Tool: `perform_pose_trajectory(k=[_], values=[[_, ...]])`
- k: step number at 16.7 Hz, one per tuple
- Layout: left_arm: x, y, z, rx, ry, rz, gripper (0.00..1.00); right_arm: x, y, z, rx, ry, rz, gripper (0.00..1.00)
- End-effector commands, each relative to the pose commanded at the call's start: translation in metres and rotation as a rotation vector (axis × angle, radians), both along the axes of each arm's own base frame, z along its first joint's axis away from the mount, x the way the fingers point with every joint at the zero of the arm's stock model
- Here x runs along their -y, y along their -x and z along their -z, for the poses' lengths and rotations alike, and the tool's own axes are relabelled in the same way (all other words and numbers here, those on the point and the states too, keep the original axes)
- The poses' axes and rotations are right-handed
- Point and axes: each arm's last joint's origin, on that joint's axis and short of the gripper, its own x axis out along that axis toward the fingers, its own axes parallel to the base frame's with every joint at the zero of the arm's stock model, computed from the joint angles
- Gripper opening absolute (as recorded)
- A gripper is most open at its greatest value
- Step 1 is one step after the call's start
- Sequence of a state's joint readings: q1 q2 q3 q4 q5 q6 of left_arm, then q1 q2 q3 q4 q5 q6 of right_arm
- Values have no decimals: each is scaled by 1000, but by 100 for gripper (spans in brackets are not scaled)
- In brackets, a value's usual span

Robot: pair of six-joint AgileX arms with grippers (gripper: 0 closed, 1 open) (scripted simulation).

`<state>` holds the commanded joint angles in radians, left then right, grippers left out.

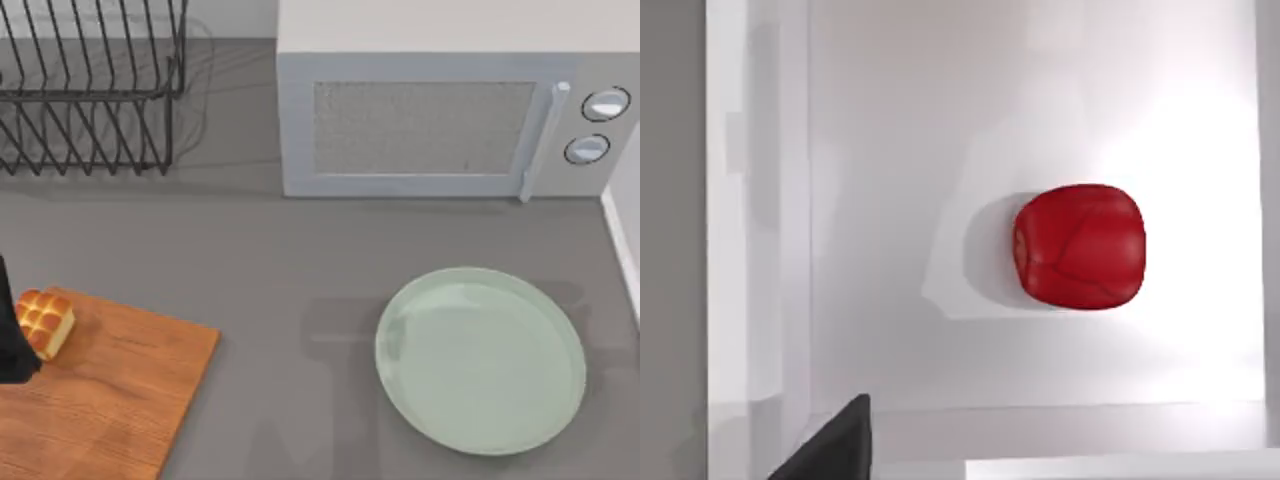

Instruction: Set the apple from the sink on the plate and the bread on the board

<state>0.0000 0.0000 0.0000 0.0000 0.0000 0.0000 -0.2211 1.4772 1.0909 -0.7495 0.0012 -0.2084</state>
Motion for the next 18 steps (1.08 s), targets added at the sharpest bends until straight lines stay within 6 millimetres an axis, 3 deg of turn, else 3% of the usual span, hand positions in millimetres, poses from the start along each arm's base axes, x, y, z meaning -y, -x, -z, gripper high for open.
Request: perform_pose_trajectory(k=[4, 7, 10, 16, 18], values=[[0, 0, 0, 0, 0, 0, 100, 28, -53, 40, -258, -51, 3, 100], [0, 0, 0, 0, 0, 0, 100, 42, -74, 66, -378, -82, 3, 100], [0, 0, 0, 0, 0, 0, 100, 48, -82, 77, -424, -96, 3, 100], [0, 0, 0, 0, 0, 0, 100, 46, -82, 78, -424, -95, -2, 100], [0, 0, 0, 0, 0, 0, 100, 46, -84, 92, -431, -97, -1, 100]])
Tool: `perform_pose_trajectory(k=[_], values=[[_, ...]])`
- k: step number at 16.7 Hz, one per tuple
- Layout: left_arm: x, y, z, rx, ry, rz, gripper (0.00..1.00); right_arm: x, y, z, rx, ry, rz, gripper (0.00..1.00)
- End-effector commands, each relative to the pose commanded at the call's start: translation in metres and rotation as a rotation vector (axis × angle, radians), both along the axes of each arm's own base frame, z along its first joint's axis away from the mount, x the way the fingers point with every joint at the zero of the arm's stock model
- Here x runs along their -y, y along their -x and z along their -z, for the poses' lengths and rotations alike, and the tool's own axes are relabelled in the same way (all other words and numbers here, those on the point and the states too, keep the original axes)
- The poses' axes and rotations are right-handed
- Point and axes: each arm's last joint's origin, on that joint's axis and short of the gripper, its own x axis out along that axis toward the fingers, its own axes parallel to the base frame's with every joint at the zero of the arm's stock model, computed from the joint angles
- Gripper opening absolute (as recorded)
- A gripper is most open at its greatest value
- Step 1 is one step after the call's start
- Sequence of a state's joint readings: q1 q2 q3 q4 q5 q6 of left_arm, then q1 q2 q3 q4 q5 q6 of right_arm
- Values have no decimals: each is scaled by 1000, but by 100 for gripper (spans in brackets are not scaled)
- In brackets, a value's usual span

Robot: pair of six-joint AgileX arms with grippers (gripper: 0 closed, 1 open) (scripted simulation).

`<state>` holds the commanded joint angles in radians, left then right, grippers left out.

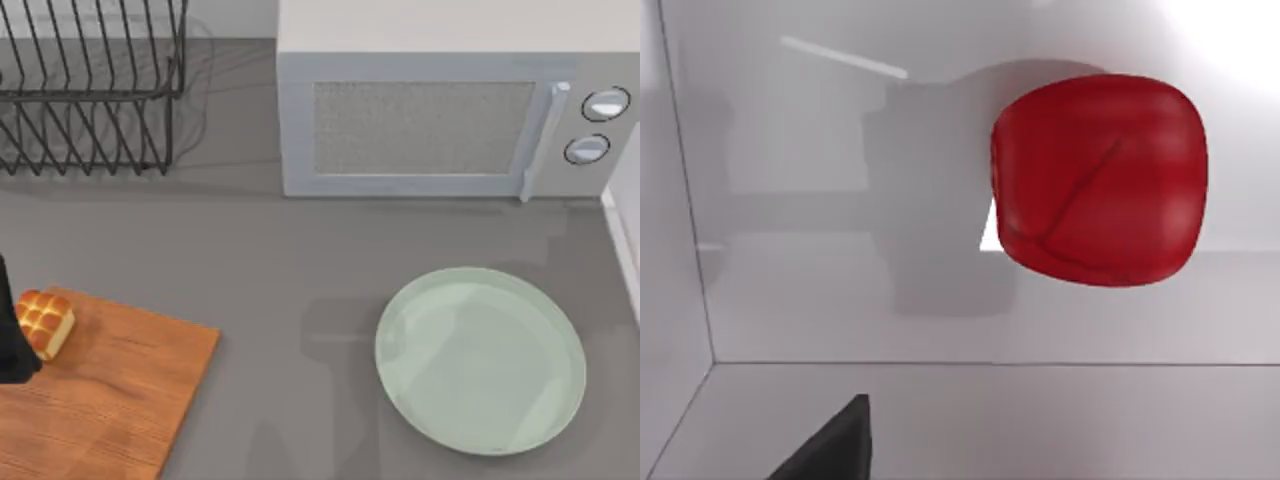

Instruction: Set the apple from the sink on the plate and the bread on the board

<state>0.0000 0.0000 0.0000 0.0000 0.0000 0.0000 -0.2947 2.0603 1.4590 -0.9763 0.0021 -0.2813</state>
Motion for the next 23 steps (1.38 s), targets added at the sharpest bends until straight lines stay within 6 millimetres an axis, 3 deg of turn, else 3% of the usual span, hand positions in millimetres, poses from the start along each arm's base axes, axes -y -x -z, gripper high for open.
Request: perform_pose_trajectory(k=[5, 9, 14, 23], values=[[0, 0, 0, 0, 0, 0, 100, 3, -8, 75, 21, 6, 2, 100], [0, 0, 0, 0, 0, 0, 100, 2, -1, 129, 15, 4, 4, 100], [0, 0, 0, 0, 0, 0, 100, 1, 2, 139, 7, 2, 4, 100], [0, 0, 0, 0, 0, 0, 100, 1, 2, 139, 7, 2, 4, 32]])
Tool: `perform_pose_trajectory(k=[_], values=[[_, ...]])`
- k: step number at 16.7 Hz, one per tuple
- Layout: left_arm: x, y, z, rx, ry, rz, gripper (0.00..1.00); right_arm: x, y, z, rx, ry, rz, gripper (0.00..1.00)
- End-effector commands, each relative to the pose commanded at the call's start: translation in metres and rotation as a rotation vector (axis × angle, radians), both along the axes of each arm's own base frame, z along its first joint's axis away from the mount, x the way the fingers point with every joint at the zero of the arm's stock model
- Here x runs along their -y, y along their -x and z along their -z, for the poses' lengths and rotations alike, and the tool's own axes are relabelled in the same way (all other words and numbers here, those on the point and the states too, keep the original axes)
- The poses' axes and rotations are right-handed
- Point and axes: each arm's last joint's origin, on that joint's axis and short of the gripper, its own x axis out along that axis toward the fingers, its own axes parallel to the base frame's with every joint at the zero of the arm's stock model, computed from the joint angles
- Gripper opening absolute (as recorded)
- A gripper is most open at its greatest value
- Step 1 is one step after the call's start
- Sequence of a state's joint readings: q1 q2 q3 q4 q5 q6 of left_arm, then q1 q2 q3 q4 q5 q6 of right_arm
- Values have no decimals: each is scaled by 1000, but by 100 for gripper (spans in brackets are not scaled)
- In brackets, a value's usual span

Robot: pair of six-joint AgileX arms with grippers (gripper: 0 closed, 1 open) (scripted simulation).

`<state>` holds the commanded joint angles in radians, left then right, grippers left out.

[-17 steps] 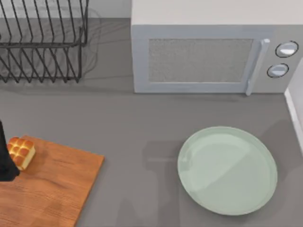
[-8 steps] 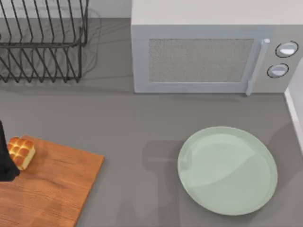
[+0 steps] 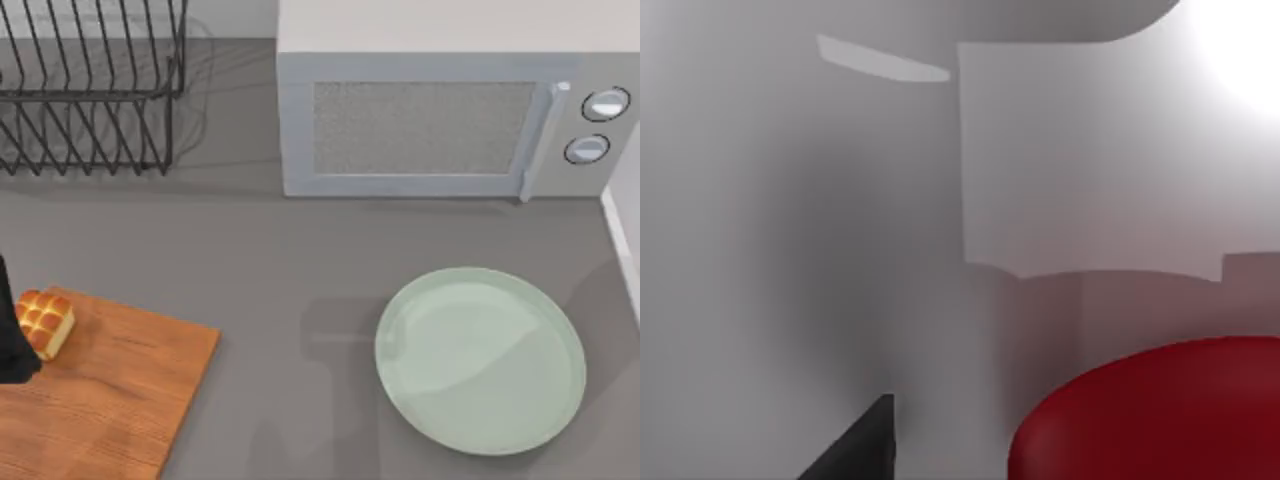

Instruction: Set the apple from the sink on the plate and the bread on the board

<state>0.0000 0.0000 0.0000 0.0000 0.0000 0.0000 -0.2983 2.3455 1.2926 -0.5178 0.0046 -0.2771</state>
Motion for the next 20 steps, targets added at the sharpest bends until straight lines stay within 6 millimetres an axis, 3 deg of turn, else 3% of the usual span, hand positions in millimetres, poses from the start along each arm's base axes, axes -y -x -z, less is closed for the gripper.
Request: perform_pose_trajectory(k=[4, 12, 13, 16, 20], values=[[0, 0, 0, 0, 0, 0, 100, 0, 0, 0, 0, 0, 0, 2], [0, 0, 0, 0, 0, 0, 100, 0, 0, 0, 0, 0, 0, 0], [0, 0, 0, 0, 0, 0, 100, 1, -7, -29, 53, 1, 6, 0], [0, 0, 0, 0, 0, 0, 100, 2, -10, -41, 58, 2, 6, 0], [0, 0, 0, 0, 0, 0, 100, 2, -10, -90, 39, -4, 6, 0]])
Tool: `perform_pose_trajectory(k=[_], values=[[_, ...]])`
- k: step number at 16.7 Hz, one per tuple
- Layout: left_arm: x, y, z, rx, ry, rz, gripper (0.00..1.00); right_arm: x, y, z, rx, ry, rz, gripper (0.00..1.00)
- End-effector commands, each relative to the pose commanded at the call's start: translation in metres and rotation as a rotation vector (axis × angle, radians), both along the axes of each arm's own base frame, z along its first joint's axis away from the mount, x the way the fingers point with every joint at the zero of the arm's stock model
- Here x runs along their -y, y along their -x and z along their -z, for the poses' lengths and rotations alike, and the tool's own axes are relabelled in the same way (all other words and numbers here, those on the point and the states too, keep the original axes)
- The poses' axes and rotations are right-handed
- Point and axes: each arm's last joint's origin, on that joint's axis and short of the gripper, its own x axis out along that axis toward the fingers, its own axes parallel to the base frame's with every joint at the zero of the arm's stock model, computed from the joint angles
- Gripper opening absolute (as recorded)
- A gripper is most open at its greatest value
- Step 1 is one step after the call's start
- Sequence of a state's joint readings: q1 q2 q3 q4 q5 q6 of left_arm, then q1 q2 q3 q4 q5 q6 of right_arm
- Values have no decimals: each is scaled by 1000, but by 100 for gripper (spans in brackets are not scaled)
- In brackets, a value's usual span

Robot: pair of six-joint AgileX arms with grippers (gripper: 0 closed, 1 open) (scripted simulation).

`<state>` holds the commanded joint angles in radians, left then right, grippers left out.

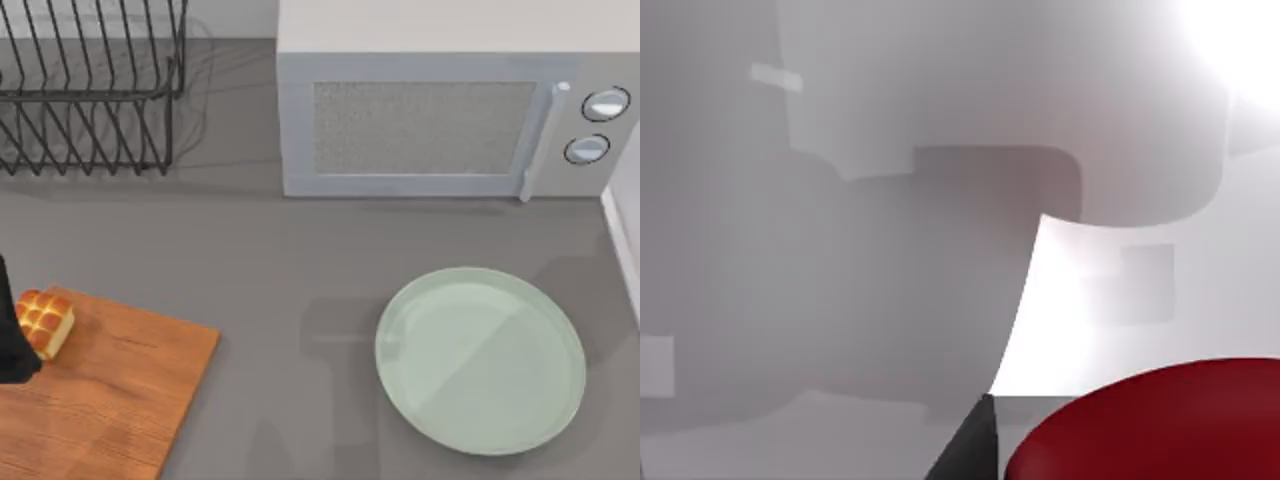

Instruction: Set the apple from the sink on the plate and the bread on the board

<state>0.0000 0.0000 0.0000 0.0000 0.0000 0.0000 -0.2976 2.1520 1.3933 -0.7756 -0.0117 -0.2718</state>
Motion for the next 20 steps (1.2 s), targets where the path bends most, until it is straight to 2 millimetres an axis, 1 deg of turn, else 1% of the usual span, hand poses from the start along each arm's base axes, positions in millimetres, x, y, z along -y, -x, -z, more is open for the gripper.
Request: perform_pose_trajectory(k=[2, 3, 4, 9, 11, 13, 15, 20], values=[[0, 0, 0, 0, 0, 0, 100, 0, 1, -25, 5, 1, 0, 0], [0, 0, 0, 0, 0, 0, 100, -1, 2, -33, 10, 3, 0, 0], [0, 0, 0, 0, 0, 0, 100, -1, 2, -38, 14, 4, 0, 0], [0, 0, 0, 0, 0, 0, 100, -1, 2, -37, 13, 3, 1, 0], [0, 0, 0, 0, 0, 0, 100, -9, 0, -49, 32, 10, 3, 0], [0, 0, 0, 0, 0, 0, 100, -27, 2, -59, 24, 8, 7, 0], [0, 0, 0, 0, 0, 0, 100, -52, 8, -66, -8, 2, 13, 0], [0, 0, 0, 0, 0, 0, 100, -132, 34, -79, -127, 12, 24, 0]])
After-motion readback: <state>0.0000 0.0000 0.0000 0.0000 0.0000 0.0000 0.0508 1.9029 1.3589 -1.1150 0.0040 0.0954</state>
